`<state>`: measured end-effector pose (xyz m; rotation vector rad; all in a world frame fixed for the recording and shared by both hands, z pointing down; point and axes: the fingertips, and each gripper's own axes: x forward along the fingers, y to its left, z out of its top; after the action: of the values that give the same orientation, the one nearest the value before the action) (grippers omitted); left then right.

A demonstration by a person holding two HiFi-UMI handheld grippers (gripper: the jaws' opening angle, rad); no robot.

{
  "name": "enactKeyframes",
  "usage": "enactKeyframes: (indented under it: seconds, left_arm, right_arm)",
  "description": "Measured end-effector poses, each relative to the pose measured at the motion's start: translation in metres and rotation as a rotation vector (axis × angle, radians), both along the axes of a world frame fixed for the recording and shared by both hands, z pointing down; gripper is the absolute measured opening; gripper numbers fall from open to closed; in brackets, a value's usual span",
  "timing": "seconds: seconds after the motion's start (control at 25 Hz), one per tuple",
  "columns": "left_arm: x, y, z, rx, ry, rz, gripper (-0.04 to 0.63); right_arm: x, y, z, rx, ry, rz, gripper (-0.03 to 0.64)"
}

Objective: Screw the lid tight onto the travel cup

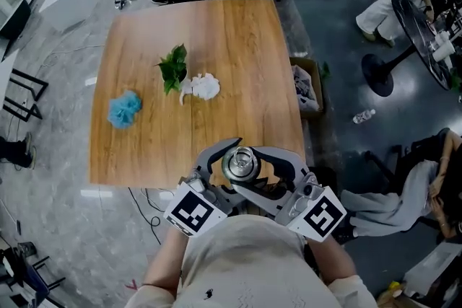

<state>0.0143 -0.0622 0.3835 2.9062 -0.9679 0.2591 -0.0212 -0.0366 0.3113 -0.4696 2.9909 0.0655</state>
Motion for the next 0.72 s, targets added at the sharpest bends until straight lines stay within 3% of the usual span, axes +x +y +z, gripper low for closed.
enactKeyframes:
  seconds: [0.24,0.72]
  left_arm:
    - [-0.009,-0.017,0.012,-0.042,-0.001,-0.166,0.393]
    - [-0.011,-0.016,0.009,-0.008,0.031,-0.138,0.393]
  right_arm:
    - [0.001,-0.013,0.011,-0.027,0.036,0.135,0.235]
    - [0.002,-0.015,0.012,-0.031,0.003,0.126,0.233]
